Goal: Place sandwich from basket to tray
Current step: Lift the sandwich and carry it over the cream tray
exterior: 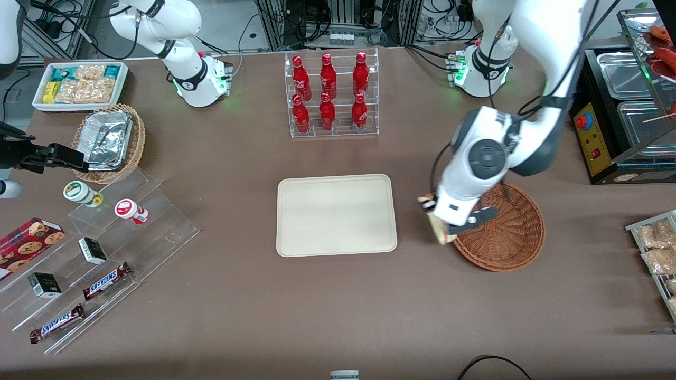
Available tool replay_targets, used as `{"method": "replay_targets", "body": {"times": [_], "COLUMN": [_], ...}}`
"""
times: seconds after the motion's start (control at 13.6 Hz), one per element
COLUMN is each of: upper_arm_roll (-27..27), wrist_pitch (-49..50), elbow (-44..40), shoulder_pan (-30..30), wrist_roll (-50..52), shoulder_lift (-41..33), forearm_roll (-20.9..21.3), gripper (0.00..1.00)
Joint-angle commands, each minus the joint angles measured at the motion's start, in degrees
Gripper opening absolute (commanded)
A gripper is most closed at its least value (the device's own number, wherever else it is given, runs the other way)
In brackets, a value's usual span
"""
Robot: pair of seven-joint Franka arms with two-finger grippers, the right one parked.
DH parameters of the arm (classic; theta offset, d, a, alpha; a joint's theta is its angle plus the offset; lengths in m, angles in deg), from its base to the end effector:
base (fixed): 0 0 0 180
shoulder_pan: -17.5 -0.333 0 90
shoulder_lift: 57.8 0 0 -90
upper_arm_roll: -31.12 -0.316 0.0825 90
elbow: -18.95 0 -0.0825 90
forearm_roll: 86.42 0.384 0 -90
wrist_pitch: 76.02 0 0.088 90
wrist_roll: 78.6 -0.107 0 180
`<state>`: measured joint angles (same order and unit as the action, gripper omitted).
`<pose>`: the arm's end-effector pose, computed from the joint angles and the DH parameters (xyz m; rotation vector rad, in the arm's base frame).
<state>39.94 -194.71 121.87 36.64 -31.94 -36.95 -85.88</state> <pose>0.5623 -0.2902 0.3422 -3.0820 -0.5118 0.1493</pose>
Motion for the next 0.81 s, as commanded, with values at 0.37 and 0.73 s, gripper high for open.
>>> {"method": "replay_targets", "body": {"times": [0.37,0.73], "upper_arm_roll": [-0.73,-0.82], "wrist_pitch": [0.91,0.91], "elbow": [-15.89,-23.45], "shoulder_pan": [12.22,17.32], "wrist_roll": [0.28,0.72], "shoulder_lift": [13.59,20.36], "forearm_roll": [0.43,0.60], "gripper": [0.00,0.00]}}
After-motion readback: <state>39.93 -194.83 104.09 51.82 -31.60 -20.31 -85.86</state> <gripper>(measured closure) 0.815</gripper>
